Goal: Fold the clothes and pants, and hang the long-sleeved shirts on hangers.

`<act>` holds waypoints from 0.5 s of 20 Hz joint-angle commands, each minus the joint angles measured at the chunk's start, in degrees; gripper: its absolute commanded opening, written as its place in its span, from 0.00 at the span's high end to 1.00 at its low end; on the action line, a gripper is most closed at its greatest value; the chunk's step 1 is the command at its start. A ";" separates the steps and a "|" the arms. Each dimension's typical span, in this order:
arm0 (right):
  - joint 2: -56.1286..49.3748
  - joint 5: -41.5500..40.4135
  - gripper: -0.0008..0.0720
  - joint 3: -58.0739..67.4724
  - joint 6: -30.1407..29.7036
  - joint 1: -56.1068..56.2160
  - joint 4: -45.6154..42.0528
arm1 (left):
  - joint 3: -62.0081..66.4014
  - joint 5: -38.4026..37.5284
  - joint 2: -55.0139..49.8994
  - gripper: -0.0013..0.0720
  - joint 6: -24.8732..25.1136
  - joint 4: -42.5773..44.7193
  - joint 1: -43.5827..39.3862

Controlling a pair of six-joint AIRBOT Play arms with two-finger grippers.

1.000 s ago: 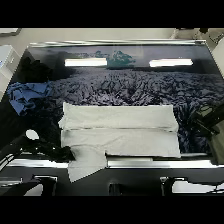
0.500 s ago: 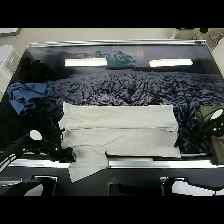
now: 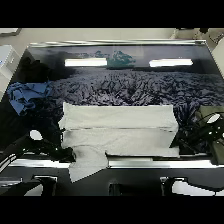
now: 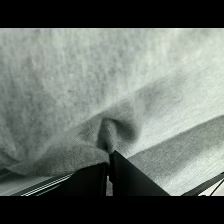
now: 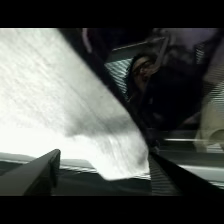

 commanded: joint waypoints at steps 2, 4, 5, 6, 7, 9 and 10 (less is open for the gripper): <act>-0.07 -1.81 0.41 -3.28 -0.70 0.00 1.09 | 0.07 0.22 -0.04 0.95 0.22 0.11 -0.02; 0.07 -1.25 0.74 -3.30 -0.70 0.00 1.05 | 0.07 0.22 -0.04 0.95 0.22 0.11 -0.02; 0.24 -1.05 0.93 -3.30 -0.63 0.00 1.05 | 0.13 0.20 -0.04 0.95 0.22 0.11 -0.02; 0.44 -0.87 0.92 -3.23 -0.66 0.00 1.16 | 0.31 0.15 -0.04 0.95 0.44 0.11 -0.02; 0.76 -0.59 0.92 -3.17 -0.68 0.00 1.68 | 0.85 -0.22 -0.02 0.95 0.92 0.50 0.00; 1.84 -0.42 0.93 -2.45 -0.66 0.00 2.54 | 4.22 -3.30 0.13 0.95 1.64 5.22 0.33; 2.36 -0.20 0.93 -1.38 -0.63 0.00 3.28 | 6.60 -5.16 0.33 0.95 1.64 7.21 1.16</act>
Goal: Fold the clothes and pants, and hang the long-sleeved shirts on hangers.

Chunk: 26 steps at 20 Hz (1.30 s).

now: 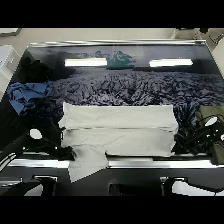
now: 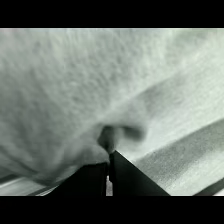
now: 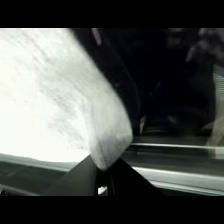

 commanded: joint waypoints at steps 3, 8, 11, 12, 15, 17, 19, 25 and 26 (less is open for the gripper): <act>1.53 4.79 0.93 8.04 2.05 0.02 5.25 | 13.42 -7.61 0.48 0.95 0.07 4.83 5.11; 0.44 -0.70 0.93 20.74 6.05 0.02 8.41 | 30.51 -7.06 -4.63 0.95 -0.35 5.49 6.62; -3.17 -3.96 0.93 26.49 5.70 0.15 13.46 | 41.48 -5.70 -12.04 0.95 -1.31 5.18 6.56; -4.48 -5.62 0.93 27.69 5.60 0.76 13.79 | 44.68 -5.77 -14.78 0.95 -1.99 4.57 6.56; -8.76 -11.43 0.93 30.77 3.65 5.95 13.75 | 52.22 -5.77 -22.34 0.95 -4.09 2.21 6.56; -10.91 -16.15 0.93 32.04 3.91 8.76 12.66 | 54.93 -5.51 -25.49 0.95 -5.09 2.23 6.58; -12.35 -19.50 0.92 32.15 5.57 9.86 12.17 | 55.39 -3.30 -27.78 0.95 -5.51 2.23 6.58; -14.69 -16.55 0.92 32.15 12.85 9.94 3.63 | 55.36 -2.64 -33.92 0.94 -5.46 -0.76 4.44; -14.56 -15.54 0.90 32.15 13.46 9.94 2.62 | 55.39 -2.64 -33.94 0.89 -5.46 -1.05 4.20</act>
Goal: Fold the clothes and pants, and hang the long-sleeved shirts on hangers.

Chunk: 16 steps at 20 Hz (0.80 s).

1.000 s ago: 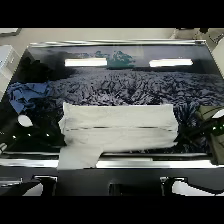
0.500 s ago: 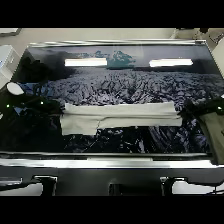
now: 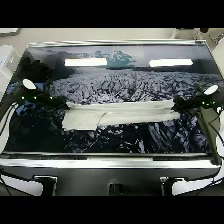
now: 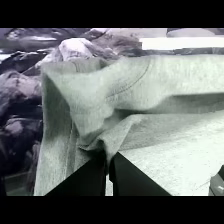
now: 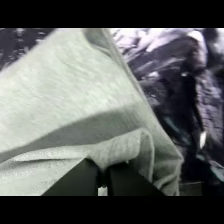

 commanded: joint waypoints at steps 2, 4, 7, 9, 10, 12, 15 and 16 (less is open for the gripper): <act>-0.04 4.07 0.51 0.15 3.23 0.26 -6.05 | 1.11 -0.70 -1.57 0.44 -0.13 -1.90 -0.66; 0.79 5.35 0.07 0.15 -0.98 0.15 -7.39 | 2.69 -2.82 -1.03 0.17 -0.15 -1.90 0.07; 1.18 5.55 0.03 0.15 -2.05 -2.82 -2.10 | 5.35 -5.84 0.61 0.17 -0.15 -1.90 1.07; 1.05 4.85 0.03 0.13 -2.08 -5.81 0.85 | 6.21 -6.05 2.45 0.17 -0.15 -1.90 1.31; 0.74 4.61 0.03 0.13 -2.16 -7.08 1.75 | 6.34 -5.73 3.58 0.17 -0.13 -1.90 1.36; -0.50 4.50 0.03 0.13 -4.50 -8.70 4.87 | 6.32 -5.53 5.68 0.17 -0.15 -1.95 1.22; -3.21 3.93 0.03 0.13 -5.51 -8.83 6.36 | 6.32 -5.49 8.44 0.17 -0.15 -2.86 0.66; -4.15 3.65 0.03 0.13 -5.53 -8.83 7.21 | 6.34 -5.16 9.16 0.17 -0.13 -4.00 0.31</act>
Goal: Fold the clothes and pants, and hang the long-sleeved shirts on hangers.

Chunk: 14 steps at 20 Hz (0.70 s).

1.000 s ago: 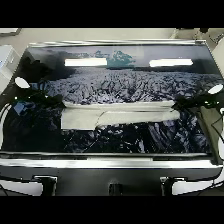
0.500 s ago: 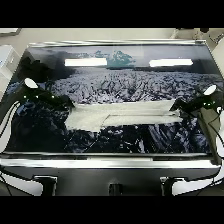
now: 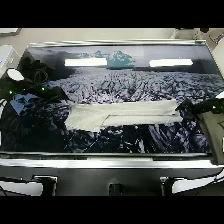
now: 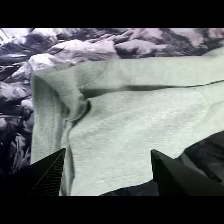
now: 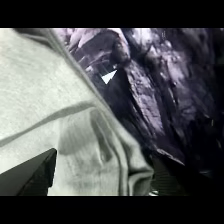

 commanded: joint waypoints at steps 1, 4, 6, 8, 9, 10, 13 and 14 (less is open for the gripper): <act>-3.10 -0.50 0.03 0.04 -1.25 -0.70 4.61 | 0.20 1.20 2.99 0.17 0.02 -2.84 -0.92; -5.53 0.68 0.04 0.04 -2.82 0.55 10.19 | 0.22 5.99 4.28 0.17 0.04 -7.30 -3.72; -5.97 1.31 0.42 0.04 -4.33 2.05 12.68 | 0.20 10.23 4.17 0.17 0.02 -8.66 -6.73; -4.81 2.75 0.92 0.28 -7.08 2.45 17.03 | 0.13 16.22 3.96 0.20 0.02 -8.63 -10.47; -3.39 3.32 0.92 0.28 -8.13 2.45 19.23 | 0.13 19.63 3.61 0.20 0.00 -8.63 -12.74; -1.49 4.07 0.92 0.28 -8.28 2.45 20.44 | 0.13 22.49 2.99 0.32 0.02 -8.66 -15.10; 6.43 8.28 0.93 0.28 -9.16 4.17 21.05 | -0.59 30.51 -1.49 0.95 -0.98 -8.66 -24.30; 9.57 9.64 0.93 0.28 -9.18 5.35 21.05 | -0.59 30.91 -3.58 0.95 -3.96 -8.74 -27.19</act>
